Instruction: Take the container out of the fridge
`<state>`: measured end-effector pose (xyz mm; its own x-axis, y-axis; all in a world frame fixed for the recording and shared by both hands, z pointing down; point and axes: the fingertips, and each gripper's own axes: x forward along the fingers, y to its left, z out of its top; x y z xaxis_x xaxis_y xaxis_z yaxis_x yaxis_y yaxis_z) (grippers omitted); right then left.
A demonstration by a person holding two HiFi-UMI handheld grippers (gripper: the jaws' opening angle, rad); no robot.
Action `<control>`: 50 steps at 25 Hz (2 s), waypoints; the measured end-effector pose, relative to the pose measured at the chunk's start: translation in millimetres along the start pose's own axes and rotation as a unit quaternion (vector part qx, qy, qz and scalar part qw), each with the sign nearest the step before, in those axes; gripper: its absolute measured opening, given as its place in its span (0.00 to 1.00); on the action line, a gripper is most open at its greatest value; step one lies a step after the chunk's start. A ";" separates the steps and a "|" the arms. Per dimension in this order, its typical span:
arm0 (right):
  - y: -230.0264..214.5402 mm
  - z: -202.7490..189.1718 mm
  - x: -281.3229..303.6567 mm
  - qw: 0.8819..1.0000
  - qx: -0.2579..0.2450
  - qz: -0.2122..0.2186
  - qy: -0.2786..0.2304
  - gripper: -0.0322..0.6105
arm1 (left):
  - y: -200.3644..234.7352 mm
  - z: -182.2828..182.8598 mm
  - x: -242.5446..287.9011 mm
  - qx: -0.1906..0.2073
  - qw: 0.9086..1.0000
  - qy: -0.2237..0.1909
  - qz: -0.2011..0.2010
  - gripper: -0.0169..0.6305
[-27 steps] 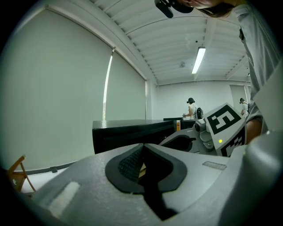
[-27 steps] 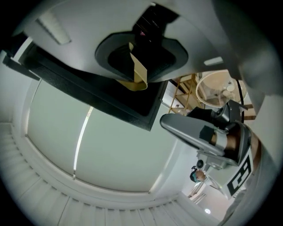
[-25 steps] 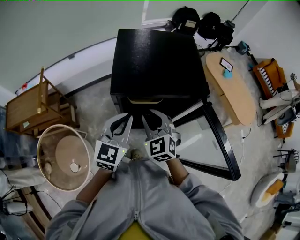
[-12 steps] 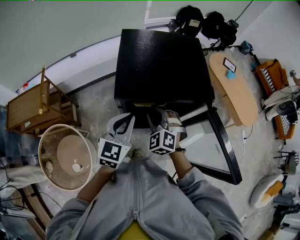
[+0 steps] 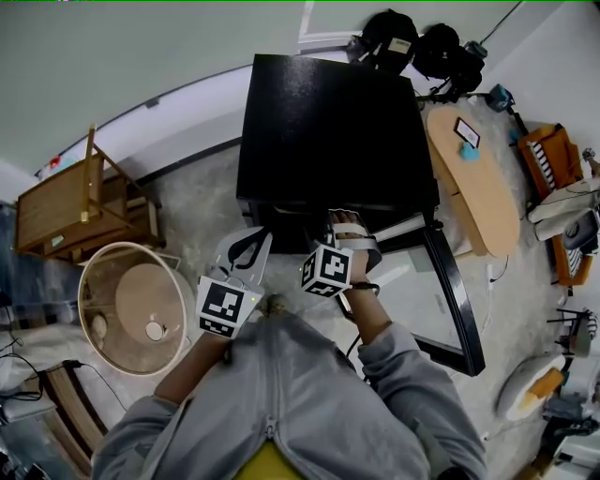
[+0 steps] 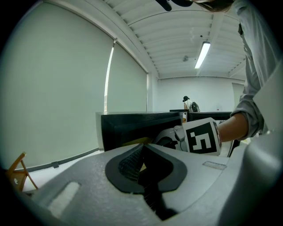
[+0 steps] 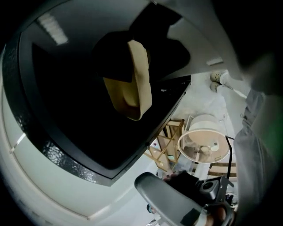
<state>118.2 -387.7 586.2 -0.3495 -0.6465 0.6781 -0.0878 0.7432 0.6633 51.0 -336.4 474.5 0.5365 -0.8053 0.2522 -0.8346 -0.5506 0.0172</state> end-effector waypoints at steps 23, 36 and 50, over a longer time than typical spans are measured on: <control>64.9 40.9 -65.6 0.981 0.160 0.096 -0.058 0.08 | -11.6 1.3 -23.3 0.006 1.000 -0.009 -0.021 0.02; 37.3 63.8 -138.8 0.909 0.379 -0.009 -0.175 0.08 | -28.1 9.3 -50.1 -0.009 0.999 -0.047 -0.022 0.02; 2.8 65.2 -201.4 0.799 0.492 -0.111 -0.328 0.08 | -34.5 32.5 -63.8 -0.023 0.995 -0.098 -0.022 0.02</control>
<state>127.5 -244.2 430.9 -0.6083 -0.7919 0.0531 -0.7937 0.6067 -0.0441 49.6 -273.1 426.4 0.5828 -0.8107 0.0561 -0.8123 -0.5792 0.0687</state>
